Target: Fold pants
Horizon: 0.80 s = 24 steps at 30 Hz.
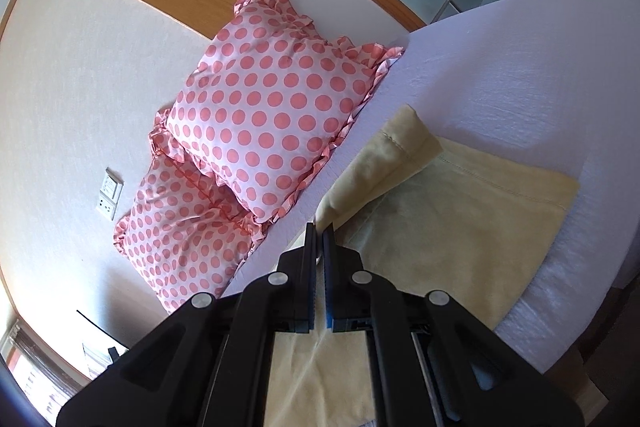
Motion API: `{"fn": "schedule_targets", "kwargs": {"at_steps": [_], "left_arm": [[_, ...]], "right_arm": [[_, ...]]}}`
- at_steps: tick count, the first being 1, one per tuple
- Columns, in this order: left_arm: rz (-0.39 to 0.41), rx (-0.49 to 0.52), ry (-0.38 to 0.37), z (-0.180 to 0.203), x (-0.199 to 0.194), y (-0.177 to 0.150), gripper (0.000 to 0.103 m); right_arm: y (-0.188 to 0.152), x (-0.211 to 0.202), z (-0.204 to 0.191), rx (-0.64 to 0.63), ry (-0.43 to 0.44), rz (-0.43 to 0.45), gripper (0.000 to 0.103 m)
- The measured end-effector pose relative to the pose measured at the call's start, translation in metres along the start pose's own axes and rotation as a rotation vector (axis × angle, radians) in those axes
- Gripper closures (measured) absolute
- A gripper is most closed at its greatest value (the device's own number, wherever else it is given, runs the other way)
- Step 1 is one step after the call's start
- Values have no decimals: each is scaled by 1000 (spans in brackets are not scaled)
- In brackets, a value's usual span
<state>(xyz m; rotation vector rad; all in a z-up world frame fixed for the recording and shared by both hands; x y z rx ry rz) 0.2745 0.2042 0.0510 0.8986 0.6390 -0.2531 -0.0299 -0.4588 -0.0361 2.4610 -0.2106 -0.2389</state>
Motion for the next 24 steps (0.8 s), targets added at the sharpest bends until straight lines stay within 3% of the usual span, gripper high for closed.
{"fn": "schedule_targets", "kwargs": {"at_steps": [3,9,11,12,13,15,16,20,24], "left_arm": [[58,72,25,29,-1,6,24],[5,238,392,48,61,13,22],[-13,269,478,50,76,12,22],[-26,282,497,48,81,11,29],[-37,291,492,48,84,10,38],[-60,278,416,46,82,7,82],[-47,268,375,44,73,8,90],[85,206,174,18,-6,10,93],[171,100,-2,-49,-112,-21,92]], "right_arm": [[-4,-2,5,-2,-13,-4,100],[-6,-6,14,22,-7,-19,100],[-6,-7,14,19,-3,-19,100],[-6,-6,15,19,-1,-20,100],[-5,-6,15,20,1,-20,100],[-5,-4,15,25,6,-21,100],[-5,-4,15,25,9,-21,100],[2,-5,13,22,28,-5,100],[14,-15,11,14,44,33,100]]}}
Point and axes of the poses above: each gripper's, at about its wrist camera, not at the fingertips, and x roughly the way its jaws point, z to its right, y to its top, the point moved 3 cm from there along x, roughly the way its jaws point, and after that the axes turned 14 degrees about z, right-handed, at the moved point
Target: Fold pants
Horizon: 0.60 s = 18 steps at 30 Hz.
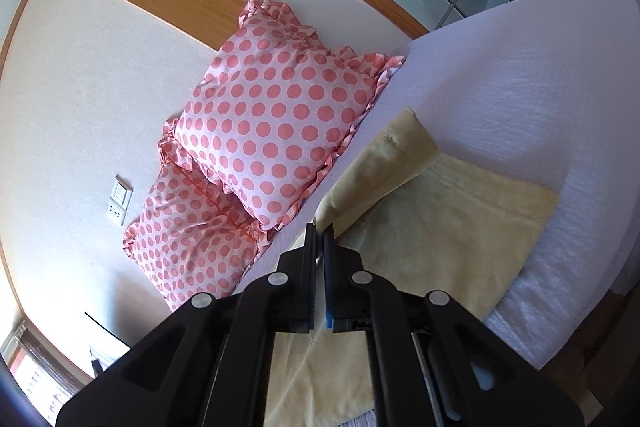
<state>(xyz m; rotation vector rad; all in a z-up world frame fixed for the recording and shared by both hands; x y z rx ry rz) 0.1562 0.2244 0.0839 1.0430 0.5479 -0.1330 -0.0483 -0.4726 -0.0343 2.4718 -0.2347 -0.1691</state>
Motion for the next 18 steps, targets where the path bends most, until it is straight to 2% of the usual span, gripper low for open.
{"fn": "schedule_targets", "kwargs": {"at_steps": [4,8,11,15,18], "left_arm": [[-17,-99,-30,-62,-72,-64,91],[-55,-207,-1,-106,-83,-119,91],[-35,-233,-33,-117,-89,-131,91],[-9,-189,-27,-115,-94,-128,86],[1,-208,-25,-122,-98,-128,83]], "right_arm": [[3,-5,5,-14,-41,11,100],[-5,-7,22,24,-105,-8,100],[-7,-11,29,30,-123,-14,100],[-9,-18,31,25,-132,-8,100],[-10,-23,34,40,-141,-5,100]]}}
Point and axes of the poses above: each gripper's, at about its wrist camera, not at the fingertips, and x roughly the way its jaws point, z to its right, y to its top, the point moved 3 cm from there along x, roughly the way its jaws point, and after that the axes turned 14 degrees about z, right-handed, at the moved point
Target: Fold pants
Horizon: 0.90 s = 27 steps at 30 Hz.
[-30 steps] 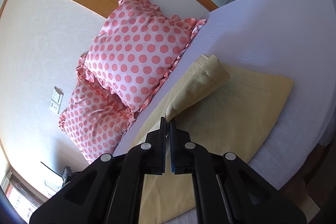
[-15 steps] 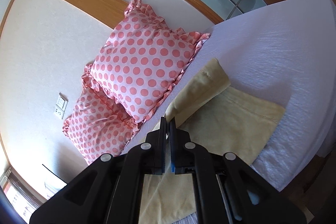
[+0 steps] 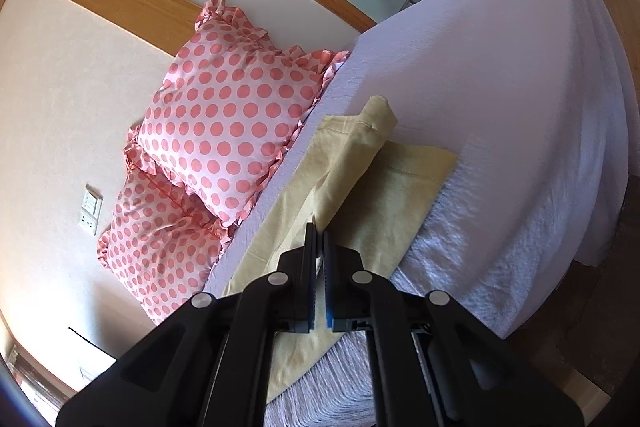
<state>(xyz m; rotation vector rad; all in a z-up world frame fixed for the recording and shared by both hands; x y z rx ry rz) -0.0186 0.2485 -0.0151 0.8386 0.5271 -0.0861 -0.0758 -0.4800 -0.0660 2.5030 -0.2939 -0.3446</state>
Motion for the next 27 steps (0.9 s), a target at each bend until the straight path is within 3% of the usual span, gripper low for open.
{"fn": "schedule_targets", "kwargs": {"at_steps": [10,14,15,17,18,22,25,26,27], "left_arm": [[-7,-2,-24,-3,1,4,83],[-7,1,-38,-4,0,9,91],[-7,1,-46,-5,0,11,93],[-3,-3,-64,-7,-1,15,95],[1,-6,-65,-9,-1,16,96],[-12,-28,-60,-19,2,14,94],[-4,-40,-63,-27,-1,10,81],[7,-46,-60,-31,-5,9,67],[24,-57,-55,-35,-10,10,52]], "right_arm": [[-3,-18,0,-14,-15,16,100],[-3,-20,-1,-80,-78,5,99],[-2,-22,-1,-80,-98,10,91],[3,-27,0,-85,-145,53,64],[6,-30,0,-91,-160,73,44],[11,-28,5,-100,-177,98,41],[10,-20,2,-138,-160,99,43],[7,-15,0,-150,-147,86,48],[3,-9,-1,-157,-126,60,60]]}}
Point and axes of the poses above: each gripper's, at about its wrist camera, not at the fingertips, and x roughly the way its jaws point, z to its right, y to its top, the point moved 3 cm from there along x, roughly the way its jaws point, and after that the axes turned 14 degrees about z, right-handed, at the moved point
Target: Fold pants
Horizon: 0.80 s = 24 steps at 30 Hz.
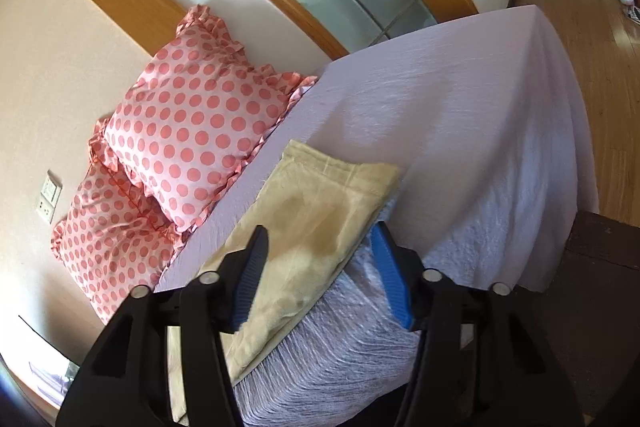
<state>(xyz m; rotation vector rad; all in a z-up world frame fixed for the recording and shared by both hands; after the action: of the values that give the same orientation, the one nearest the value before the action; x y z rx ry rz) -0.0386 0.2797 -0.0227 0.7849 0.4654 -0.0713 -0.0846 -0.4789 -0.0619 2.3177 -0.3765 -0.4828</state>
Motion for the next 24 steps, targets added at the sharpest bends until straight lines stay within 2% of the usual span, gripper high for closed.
{"fn": "schedule_targets", "kwargs": {"at_steps": [1,3,6,9,11,13,15,17,18,20,21,22,24], "left_arm": [[21,-14,0,-5,-5,2,48],[47,-44,-13,-16,-14,5,44],[51,-66,-23,-29,-21,4,38],[36,-71,-59,-32,-21,-2,34],[30,-68,-98,-26,-21,-7,29],[29,-38,-134,-16,-23,-12,25],[36,16,-165,-4,-27,-17,19],[49,74,-183,7,-32,-22,14],[56,103,-193,12,-34,-24,11],[58,155,-201,19,-37,-29,7],[54,179,-206,21,-37,-32,6],[48,200,-210,23,-36,-34,6],[33,229,-204,25,-31,-39,6]], "right_arm": [[-4,4,-2,-4,23,-20,75],[-13,11,-6,-26,55,-39,97],[-11,10,-27,-70,110,-6,98],[-13,12,-87,-145,252,-16,98],[-26,11,-139,-196,387,-53,98],[-57,8,-200,-259,552,-135,98],[-102,-2,-254,-348,704,-242,98],[-160,-15,-295,-483,821,-380,97],[-190,-21,-307,-568,849,-453,96],[-247,-36,-319,-761,866,-571,86],[-267,-43,-317,-834,865,-596,68],[-275,-48,-314,-862,866,-601,48],[-274,-52,-305,-841,877,-597,36]]}}
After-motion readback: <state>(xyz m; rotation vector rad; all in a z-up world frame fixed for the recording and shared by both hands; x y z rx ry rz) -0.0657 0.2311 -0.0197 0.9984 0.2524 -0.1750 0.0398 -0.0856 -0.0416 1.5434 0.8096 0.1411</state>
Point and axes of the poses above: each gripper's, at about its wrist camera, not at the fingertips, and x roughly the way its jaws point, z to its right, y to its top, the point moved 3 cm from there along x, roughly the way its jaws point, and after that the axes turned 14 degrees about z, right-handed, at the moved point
